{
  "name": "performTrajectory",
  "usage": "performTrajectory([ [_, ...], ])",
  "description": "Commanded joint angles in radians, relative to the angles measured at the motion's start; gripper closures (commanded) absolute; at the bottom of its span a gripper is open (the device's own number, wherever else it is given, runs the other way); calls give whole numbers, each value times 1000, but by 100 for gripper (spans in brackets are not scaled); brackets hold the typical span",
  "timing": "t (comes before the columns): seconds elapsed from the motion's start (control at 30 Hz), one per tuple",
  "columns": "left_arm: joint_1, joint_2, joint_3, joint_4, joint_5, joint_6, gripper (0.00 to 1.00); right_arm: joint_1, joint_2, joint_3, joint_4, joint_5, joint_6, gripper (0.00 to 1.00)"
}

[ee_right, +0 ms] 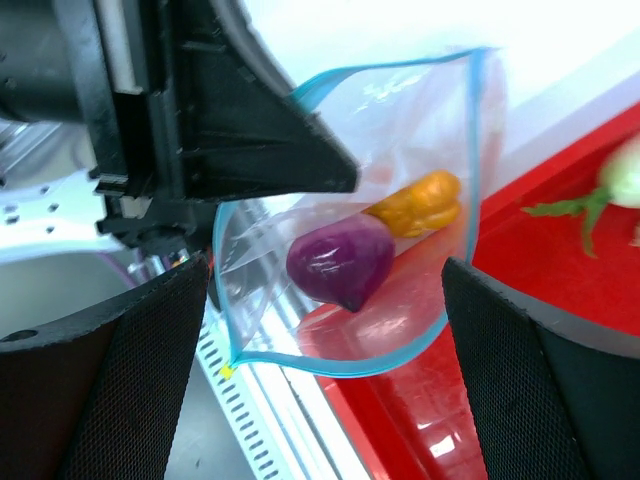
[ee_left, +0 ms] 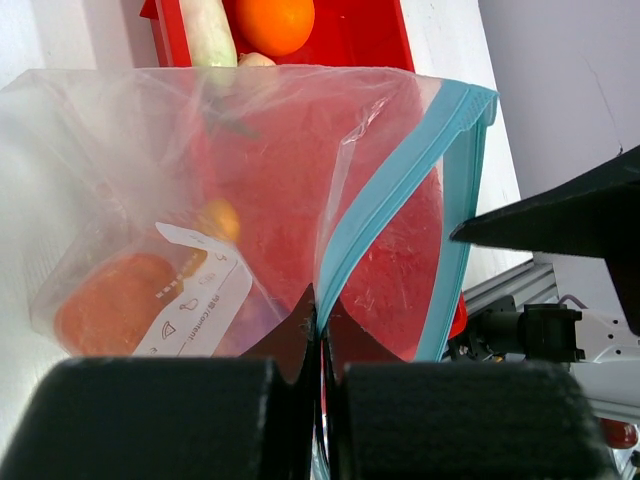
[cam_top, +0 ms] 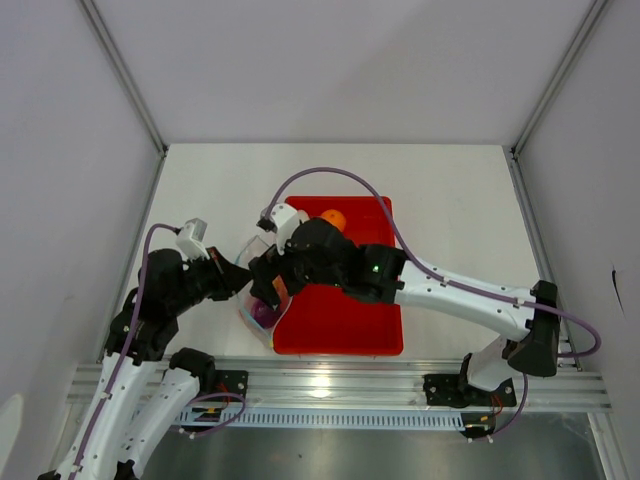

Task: Place the food in the zip-top bag and seal the zipper
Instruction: Place the fake vegetable in the zipper food storage bag, then pick up the fake vegetable from the bin.

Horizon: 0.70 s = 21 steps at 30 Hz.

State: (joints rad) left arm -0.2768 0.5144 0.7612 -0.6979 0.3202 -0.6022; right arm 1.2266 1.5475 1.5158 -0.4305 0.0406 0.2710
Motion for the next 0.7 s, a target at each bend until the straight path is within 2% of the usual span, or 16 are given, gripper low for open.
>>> performTrajectory([
  [0.0,-2,3,20,15,11,-2,99,-7,-75,21,18,126,-10,1],
  [0.2,-2,6,16,18,16,1,99,-105,-199,-83,62,231,57,0],
  [0.4,-2,-1,29,11,14,1,99,-317,-273,-204,93,222,183,2],
  [0.53,-2,-8,41,3,11,-1,100,-398,-198,-229,84,202,185,3],
  [0.67,-2,-14,46,-6,7,-1,99,-414,-55,-154,88,193,162,5],
])
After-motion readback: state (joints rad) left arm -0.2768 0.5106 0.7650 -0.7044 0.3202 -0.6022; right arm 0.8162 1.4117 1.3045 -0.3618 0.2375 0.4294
